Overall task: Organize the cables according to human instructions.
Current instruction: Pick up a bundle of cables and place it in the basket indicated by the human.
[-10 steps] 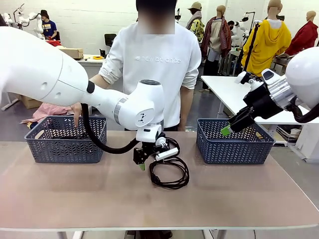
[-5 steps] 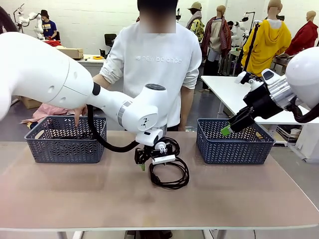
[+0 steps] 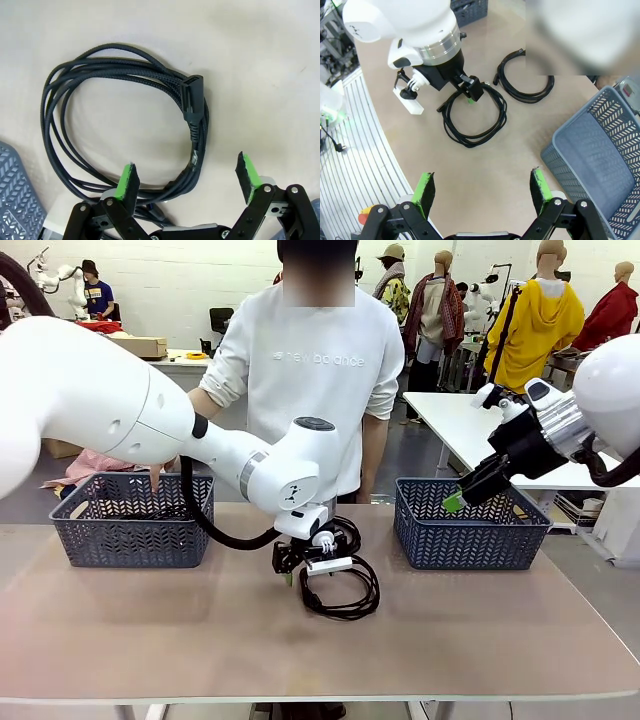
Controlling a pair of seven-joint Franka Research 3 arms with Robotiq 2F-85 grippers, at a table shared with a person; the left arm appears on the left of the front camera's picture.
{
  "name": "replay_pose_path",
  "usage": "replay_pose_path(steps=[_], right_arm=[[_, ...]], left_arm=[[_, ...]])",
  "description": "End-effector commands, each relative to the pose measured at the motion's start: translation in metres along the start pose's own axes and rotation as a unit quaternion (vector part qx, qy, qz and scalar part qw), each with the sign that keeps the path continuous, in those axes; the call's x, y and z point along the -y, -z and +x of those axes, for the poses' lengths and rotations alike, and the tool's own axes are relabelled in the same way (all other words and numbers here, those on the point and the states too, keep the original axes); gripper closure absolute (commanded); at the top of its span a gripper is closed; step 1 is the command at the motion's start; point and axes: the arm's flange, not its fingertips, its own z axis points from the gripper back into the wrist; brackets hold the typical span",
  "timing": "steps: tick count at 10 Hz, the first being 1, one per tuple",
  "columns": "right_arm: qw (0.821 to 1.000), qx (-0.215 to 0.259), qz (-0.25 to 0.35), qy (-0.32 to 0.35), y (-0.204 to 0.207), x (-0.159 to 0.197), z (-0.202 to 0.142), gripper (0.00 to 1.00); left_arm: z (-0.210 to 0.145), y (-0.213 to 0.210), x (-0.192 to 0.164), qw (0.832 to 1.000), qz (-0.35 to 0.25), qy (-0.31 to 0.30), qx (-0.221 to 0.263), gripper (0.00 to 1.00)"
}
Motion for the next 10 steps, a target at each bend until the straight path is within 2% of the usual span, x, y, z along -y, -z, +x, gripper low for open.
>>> replay_pose_path(steps=[1, 10], right_arm=[[1.0, 0.009, 0.008, 0.001, 0.001, 0.001, 0.0, 0.0], [1.0, 0.009, 0.008, 0.001, 0.001, 0.001, 0.0, 0.0]], left_arm=[[-0.005, 0.003, 0.001, 1.0, -0.002, -0.006, -0.008, 0.0], [-0.016, 0.015, 0.001, 1.0, -0.014, -0.004, 0.008, 0.0]])
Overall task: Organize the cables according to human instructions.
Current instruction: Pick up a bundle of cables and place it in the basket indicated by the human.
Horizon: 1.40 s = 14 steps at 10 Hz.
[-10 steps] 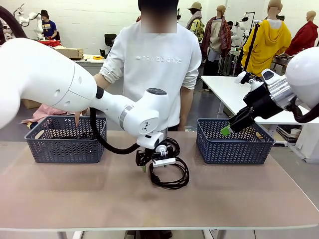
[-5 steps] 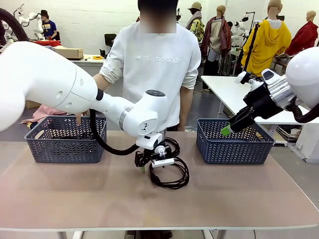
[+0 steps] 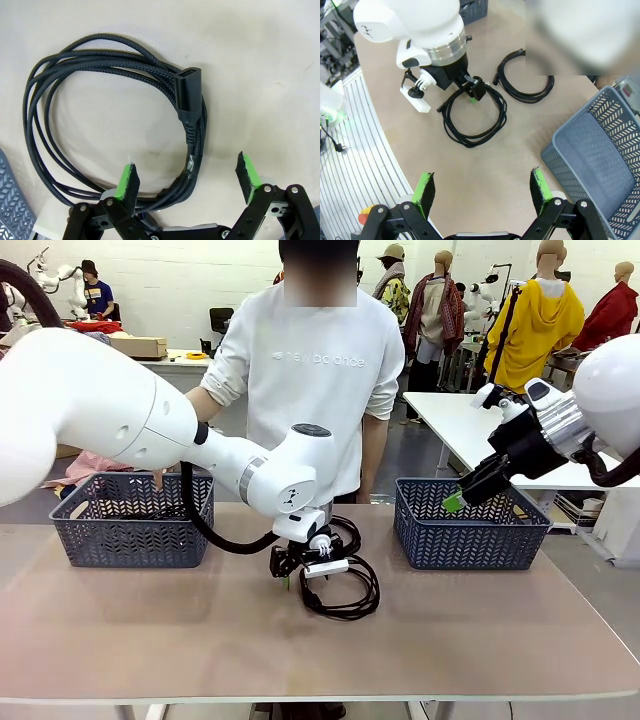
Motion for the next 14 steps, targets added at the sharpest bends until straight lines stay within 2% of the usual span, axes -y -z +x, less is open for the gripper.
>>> replay_pose_path(steps=[1, 2, 3, 4, 5, 6, 7, 8, 9, 10, 11, 12, 13, 14], right_arm=[[1.0, 0.009, 0.008, 0.001, 0.0012, 0.0009, 0.0, 0.0], [1.0, 0.009, 0.008, 0.001, 0.0012, 0.0009, 0.0, 0.0], [1.0, 0.009, 0.008, 0.001, 0.0012, 0.0009, 0.0, 0.0], [1.0, 0.009, 0.008, 0.001, 0.0012, 0.0009, 0.0, 0.0], [1.0, 0.009, 0.008, 0.001, 0.0012, 0.0009, 0.0, 0.0], [1.0, 0.009, 0.008, 0.001, 0.0012, 0.0009, 0.0, 0.0], [1.0, 0.009, 0.008, 0.001, 0.0012, 0.0009, 0.0, 0.0], [1.0, 0.009, 0.008, 0.001, 0.0012, 0.0009, 0.0, 0.0], [1.0, 0.009, 0.008, 0.001, 0.0012, 0.0009, 0.0, 0.0], [1.0, 0.009, 0.008, 0.001, 0.0012, 0.0009, 0.0, 0.0], [1.0, 0.009, 0.008, 0.001, 0.0012, 0.0009, 0.0, 0.0], [1.0, 0.009, 0.008, 0.001, 0.0012, 0.0009, 0.0, 0.0], [1.0, 0.009, 0.008, 0.001, 0.0012, 0.0009, 0.0, 0.0], [1.0, 0.009, 0.008, 0.001, 0.0012, 0.0009, 0.0, 0.0]], left_arm=[[-0.0064, -0.0015, -0.0006, 1.0, -0.007, 0.004, -0.003, 0.0], [-0.0063, -0.0011, 0.0002, 1.0, -0.007, 0.006, -0.004, 0.0], [-0.007, -0.0002, 0.0006, 1.0, -0.009, 0.006, -0.004, 0.2], [-0.0071, 0.0005, 0.0004, 1.0, -0.01, 0.005, -0.003, 0.2], [-0.0071, 0.0008, 0.0007, 1.0, -0.01, 0.005, -0.001, 0.4], [-0.0071, 0.0014, 0.0004, 1.0, -0.01, 0.005, 0.001, 0.25], [-0.0069, 0.0016, 0.0004, 1.0, -0.01, 0.004, 0.003, 0.6], [-0.0069, 0.0014, 0.0008, 1.0, -0.01, 0.004, 0.003, 0.45], [-0.0069, 0.0014, 0.0013, 1.0, -0.011, 0.004, 0.003, 0.8], [-0.0071, 0.0012, 0.0017, 1.0, -0.01, 0.003, 0.003, 0.65], [-0.0071, 0.0011, 0.0018, 1.0, -0.01, 0.003, 0.004, 1.0], [-0.0071, 0.001, 0.0022, 1.0, -0.01, 0.003, 0.003, 0.85], [-0.0068, 0.0007, 0.0023, 1.0, -0.011, 0.004, 0.003, 1.0], [-0.0061, -0.0012, 0.0026, 1.0, -0.01, 0.006, 0.005, 1.0]])
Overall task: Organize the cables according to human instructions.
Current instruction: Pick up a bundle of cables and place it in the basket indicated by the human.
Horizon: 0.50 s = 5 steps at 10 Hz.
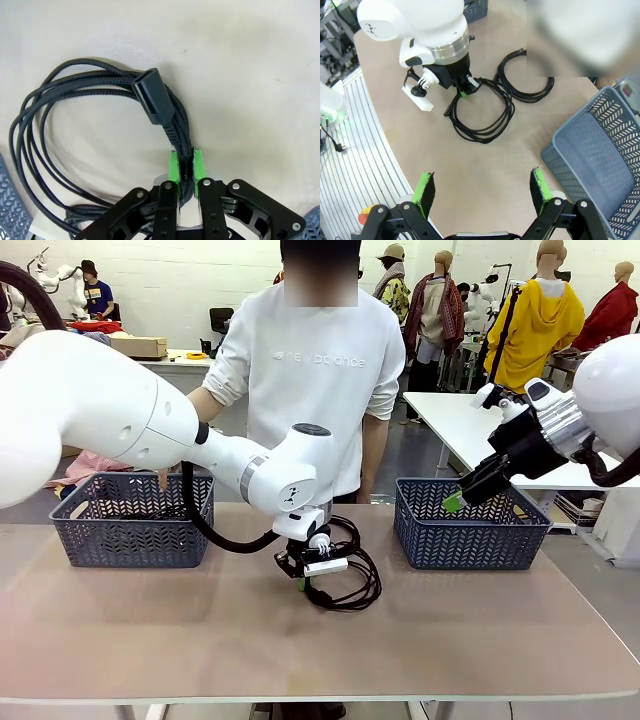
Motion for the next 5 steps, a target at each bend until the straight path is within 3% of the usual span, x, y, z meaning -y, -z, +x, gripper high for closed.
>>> replay_pose_path(steps=[1, 5], right_arm=[[1.0, 0.009, 0.008, 0.001, 0.001, 0.001, 0.0, 0.0], [1.0, 0.009, 0.008, 0.001, 0.001, 0.001, 0.0, 0.0]], left_arm=[[-0.001, -0.005, 0.004, 1.0, -0.005, 0.011, 0.0, 1.0], [0.013, -0.037, 0.012, 1.0, 0.005, 0.03, -0.006, 1.0]])
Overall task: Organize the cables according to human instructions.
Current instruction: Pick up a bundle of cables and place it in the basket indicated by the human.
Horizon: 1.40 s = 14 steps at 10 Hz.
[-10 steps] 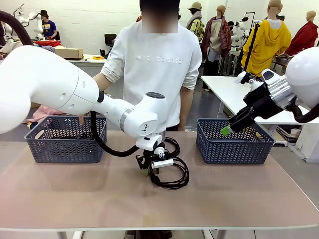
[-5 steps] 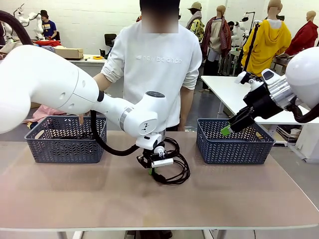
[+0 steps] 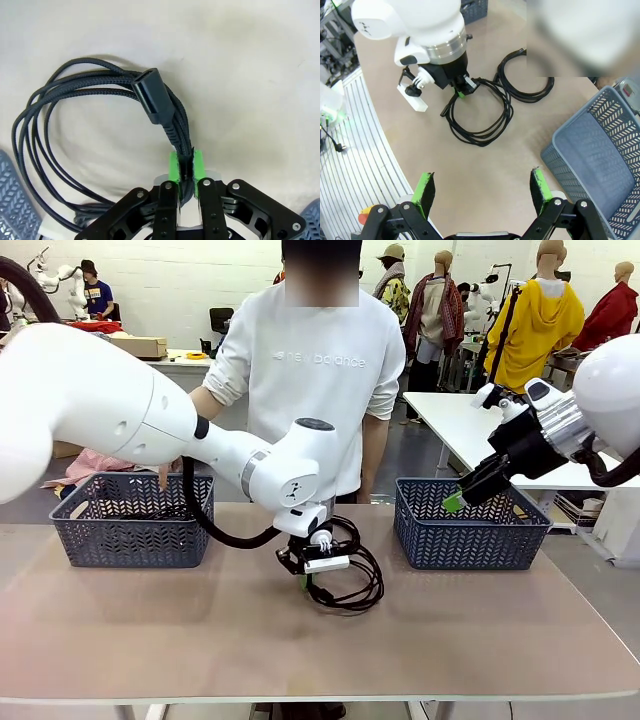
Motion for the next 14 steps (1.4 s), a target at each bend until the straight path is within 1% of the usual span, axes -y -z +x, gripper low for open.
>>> replay_pose_path(steps=[1, 3, 4, 5, 6, 8, 10, 11, 13, 14], right_arm=[[1.0, 0.009, 0.008, 0.001, 0.001, 0.001, 0.0, 0.0], [1.0, 0.009, 0.008, 0.001, 0.001, 0.001, 0.0, 0.0], [1.0, 0.009, 0.008, 0.001, 0.001, 0.001, 0.0, 0.0], [1.0, 0.009, 0.008, 0.001, 0.001, 0.001, 0.0, 0.0], [1.0, 0.009, 0.008, 0.001, 0.001, 0.001, 0.0, 0.0], [1.0, 0.009, 0.008, 0.001, 0.001, 0.001, 0.0, 0.0], [1.0, 0.009, 0.008, 0.001, 0.001, 0.001, 0.0, 0.0], [1.0, 0.009, 0.008, 0.001, 0.001, 0.001, 0.0, 0.0], [1.0, 0.009, 0.008, 0.001, 0.001, 0.001, 0.0, 0.0], [1.0, 0.009, 0.008, 0.001, 0.001, 0.001, 0.0, 0.0]], left_arm=[[0.008, -0.037, 0.017, 1.0, 0.009, -0.009, -0.015, 1.0], [0.013, -0.076, 0.025, 0.998, 0.025, -0.055, -0.025, 1.0], [0.01, -0.097, 0.032, 0.994, 0.026, -0.1, -0.036, 1.0], [0.0, -0.115, 0.041, 0.983, 0.021, -0.173, -0.051, 1.0], [-0.012, -0.132, 0.054, 0.971, 0.023, -0.234, -0.053, 1.0], [-0.04, -0.162, 0.087, 0.941, 0.026, -0.333, -0.061, 1.0], [-0.068, -0.181, 0.121, 0.902, 0.029, -0.429, -0.048, 1.0], [-0.081, -0.185, 0.134, 0.886, 0.036, -0.461, -0.042, 1.0], [-0.101, -0.186, 0.155, 0.858, 0.038, -0.512, -0.006, 1.0], [-0.111, -0.185, 0.166, 0.848, 0.043, -0.528, 0.015, 1.0]])
